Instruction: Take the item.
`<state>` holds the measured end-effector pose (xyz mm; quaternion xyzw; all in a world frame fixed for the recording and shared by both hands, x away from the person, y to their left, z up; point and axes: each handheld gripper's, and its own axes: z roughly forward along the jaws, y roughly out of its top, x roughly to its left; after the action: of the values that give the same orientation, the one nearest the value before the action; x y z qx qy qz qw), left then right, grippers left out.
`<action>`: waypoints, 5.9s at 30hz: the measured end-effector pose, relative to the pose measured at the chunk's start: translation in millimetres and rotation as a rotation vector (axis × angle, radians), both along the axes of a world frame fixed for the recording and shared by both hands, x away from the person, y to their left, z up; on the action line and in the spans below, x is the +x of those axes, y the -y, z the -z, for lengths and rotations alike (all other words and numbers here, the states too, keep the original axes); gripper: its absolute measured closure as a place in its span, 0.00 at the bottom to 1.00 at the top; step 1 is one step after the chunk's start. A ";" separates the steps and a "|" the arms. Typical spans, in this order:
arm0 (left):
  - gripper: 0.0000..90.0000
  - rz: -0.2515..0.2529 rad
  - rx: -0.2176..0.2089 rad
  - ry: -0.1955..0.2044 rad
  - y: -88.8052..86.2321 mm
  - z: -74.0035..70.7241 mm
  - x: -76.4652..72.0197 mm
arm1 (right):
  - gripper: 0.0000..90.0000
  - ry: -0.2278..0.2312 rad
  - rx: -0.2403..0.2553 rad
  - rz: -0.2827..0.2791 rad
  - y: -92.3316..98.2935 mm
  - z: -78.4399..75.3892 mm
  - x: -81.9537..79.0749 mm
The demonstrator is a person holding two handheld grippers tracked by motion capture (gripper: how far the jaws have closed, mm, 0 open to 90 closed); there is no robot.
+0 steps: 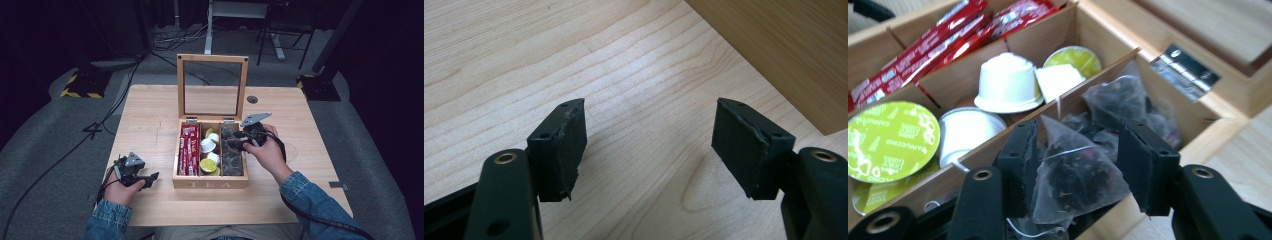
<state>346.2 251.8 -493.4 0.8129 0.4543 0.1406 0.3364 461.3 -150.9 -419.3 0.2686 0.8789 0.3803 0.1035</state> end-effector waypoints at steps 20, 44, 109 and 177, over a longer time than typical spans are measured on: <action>0.33 0.016 0.017 -0.002 1.8 3.6 3.0 | 0.71 -0.015 -0.093 -0.008 -15.2 16.9 9.0; 0.27 0.055 0.027 0.058 2.1 9.8 4.7 | 0.84 0.037 -0.055 -0.017 -10.0 6.6 4.5; 0.19 0.084 0.036 0.055 -1.4 10.3 14.2 | 0.84 0.153 0.094 0.182 131.3 -69.6 -48.3; 0.18 0.091 0.037 0.051 -1.0 10.3 19.1 | 0.42 0.053 0.107 0.319 152.5 -20.5 -49.9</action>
<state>365.2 252.7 -503.7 0.8349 0.4055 0.1544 0.3386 411.4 -303.4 -398.8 0.3998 0.8005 0.4123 0.1713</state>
